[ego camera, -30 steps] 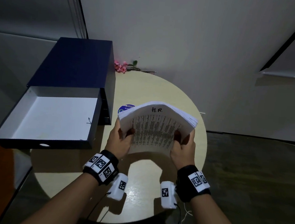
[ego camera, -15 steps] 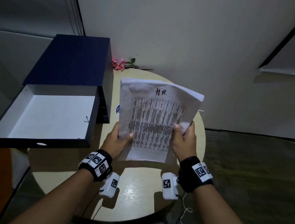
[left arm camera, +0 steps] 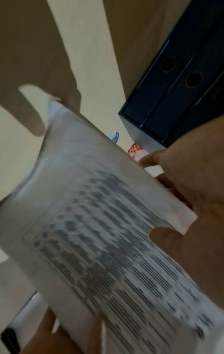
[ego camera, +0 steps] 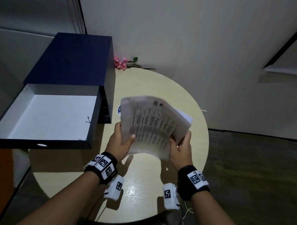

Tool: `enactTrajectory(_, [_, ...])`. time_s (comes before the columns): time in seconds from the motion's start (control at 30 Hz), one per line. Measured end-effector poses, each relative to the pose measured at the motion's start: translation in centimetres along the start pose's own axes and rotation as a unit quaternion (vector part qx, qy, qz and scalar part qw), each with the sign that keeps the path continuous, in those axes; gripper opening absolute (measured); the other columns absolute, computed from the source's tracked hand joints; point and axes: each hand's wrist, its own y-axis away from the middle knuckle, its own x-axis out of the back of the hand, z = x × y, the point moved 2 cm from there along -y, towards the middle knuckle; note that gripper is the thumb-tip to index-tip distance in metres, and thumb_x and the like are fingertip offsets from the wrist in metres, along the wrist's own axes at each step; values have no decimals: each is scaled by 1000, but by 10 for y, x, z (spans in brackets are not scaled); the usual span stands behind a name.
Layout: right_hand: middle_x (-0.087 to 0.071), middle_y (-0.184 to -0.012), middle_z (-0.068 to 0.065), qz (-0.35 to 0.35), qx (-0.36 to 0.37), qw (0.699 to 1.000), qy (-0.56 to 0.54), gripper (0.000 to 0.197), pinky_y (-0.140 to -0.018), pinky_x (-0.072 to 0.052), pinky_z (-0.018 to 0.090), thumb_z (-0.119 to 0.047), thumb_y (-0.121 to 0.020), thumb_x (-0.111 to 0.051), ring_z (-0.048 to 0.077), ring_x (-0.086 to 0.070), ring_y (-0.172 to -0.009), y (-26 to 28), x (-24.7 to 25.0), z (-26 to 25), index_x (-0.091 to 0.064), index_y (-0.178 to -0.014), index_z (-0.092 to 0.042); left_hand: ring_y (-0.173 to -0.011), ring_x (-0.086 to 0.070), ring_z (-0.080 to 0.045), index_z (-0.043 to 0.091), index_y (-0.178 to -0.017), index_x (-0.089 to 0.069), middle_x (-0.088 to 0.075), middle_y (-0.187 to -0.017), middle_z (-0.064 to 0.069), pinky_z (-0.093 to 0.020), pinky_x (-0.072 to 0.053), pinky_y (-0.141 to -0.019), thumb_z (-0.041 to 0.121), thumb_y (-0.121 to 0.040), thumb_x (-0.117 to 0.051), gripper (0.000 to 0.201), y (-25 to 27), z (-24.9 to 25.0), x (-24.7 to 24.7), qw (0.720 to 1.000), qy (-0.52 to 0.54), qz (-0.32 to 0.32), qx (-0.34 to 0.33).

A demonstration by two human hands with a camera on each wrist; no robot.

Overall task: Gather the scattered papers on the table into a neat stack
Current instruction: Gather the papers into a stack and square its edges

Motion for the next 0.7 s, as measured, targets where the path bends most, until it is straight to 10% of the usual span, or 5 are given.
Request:
enactTrajectory(0.27, [-53, -108, -21, -11, -6, 1000, 6, 43, -76, -43, 7, -5, -96, -57, -16, -54, -96, 2, -9, 2, -32, -121, -29, -112, -54, -14, 16, -132, -32, -56, -119, 6, -38, -45, -102, 2, -91, -58, 51, -3, 7, 7, 999, 20, 34, 17])
enactTrajectory(0.7, [-55, -103, -16, 87, 96, 990, -50, 39, -77, -49, 19, -2, -94, -59, -13, -58, -88, -16, -2, -52, -38, -119, -24, -107, -61, -22, 18, -121, -41, -62, -114, -6, -48, -51, -94, 29, -90, -56, 36, -21, 59, 24, 988, 82, 101, -87])
